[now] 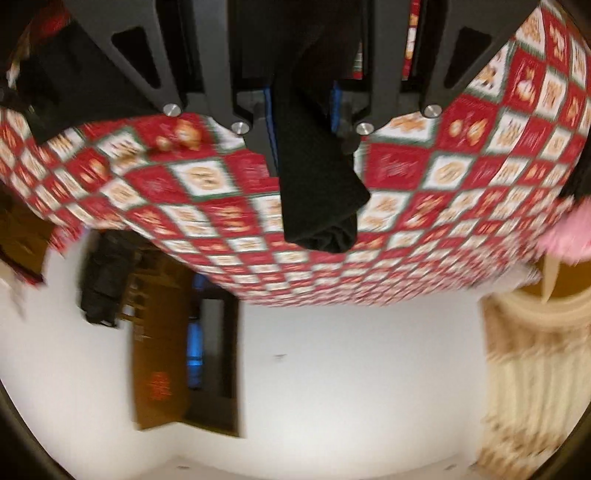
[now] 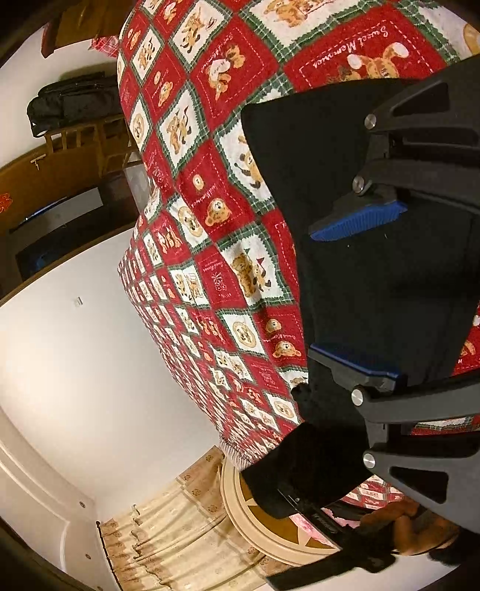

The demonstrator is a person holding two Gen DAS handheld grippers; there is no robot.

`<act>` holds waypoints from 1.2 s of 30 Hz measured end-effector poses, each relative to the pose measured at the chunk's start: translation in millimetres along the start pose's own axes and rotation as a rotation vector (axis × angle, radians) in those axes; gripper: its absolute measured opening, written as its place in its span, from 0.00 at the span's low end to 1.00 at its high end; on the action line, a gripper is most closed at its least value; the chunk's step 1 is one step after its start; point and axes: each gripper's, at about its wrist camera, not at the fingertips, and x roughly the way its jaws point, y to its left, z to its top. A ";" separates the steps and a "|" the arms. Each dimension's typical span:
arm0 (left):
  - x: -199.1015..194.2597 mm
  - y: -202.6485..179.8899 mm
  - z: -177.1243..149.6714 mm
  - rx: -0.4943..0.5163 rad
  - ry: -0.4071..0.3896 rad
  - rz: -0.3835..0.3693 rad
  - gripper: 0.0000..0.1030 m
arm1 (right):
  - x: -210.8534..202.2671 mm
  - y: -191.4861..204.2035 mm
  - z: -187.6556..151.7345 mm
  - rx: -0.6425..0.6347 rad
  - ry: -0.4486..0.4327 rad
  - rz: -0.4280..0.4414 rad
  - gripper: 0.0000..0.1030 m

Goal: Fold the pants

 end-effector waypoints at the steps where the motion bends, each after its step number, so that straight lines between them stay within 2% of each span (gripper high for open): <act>1: -2.1 -9.6 -1.6 0.031 -0.008 -0.020 0.22 | 0.5 -0.6 0.0 0.003 0.001 0.002 0.57; 6: -6.8 -72.2 -20.8 0.225 -0.015 -0.150 0.22 | 2.5 -2.7 -0.8 0.014 0.009 0.011 0.57; 10: -5.3 -104.9 -39.2 0.337 0.008 -0.257 0.22 | 3.6 -3.9 -0.9 0.018 0.010 0.014 0.57; 15: -6.0 -131.1 -60.2 0.485 0.029 -0.302 0.22 | 7.6 -3.4 -3.3 0.021 0.026 0.022 0.57; 18: 0.3 -131.5 -65.2 0.486 0.075 -0.325 0.22 | 11.3 -4.4 -4.5 0.025 0.039 0.027 0.57; 21: 9.9 -131.8 -69.3 0.464 0.146 -0.383 0.23 | 12.4 -6.7 -4.5 0.040 0.043 0.037 0.57; 24: 11.7 -130.1 -70.0 0.442 0.185 -0.458 0.29 | 11.4 -10.6 -3.5 0.064 0.043 0.049 0.57; 27: 7.1 -123.5 -67.7 0.425 0.225 -0.553 0.56 | 9.2 -12.6 -1.8 0.080 0.044 0.066 0.57; 28: 4.9 -122.5 -67.4 0.428 0.234 -0.560 0.72 | 7.9 -13.0 -0.5 0.085 0.044 0.078 0.57; 29: 2.2 -120.3 -67.7 0.436 0.237 -0.553 0.79 | 6.9 -14.8 1.7 0.099 0.045 0.097 0.57; 32: -9.6 -102.4 -58.0 0.437 0.212 -0.539 0.79 | 7.7 -20.0 9.3 0.160 0.051 0.155 0.57; 34: -12.7 -75.3 -40.6 0.341 0.201 -0.541 0.79 | 13.3 -18.3 12.6 0.166 0.070 0.173 0.57; 36: -5.8 -51.8 -27.2 0.248 0.187 -0.499 0.86 | 20.8 -12.6 11.0 0.144 0.078 0.171 0.57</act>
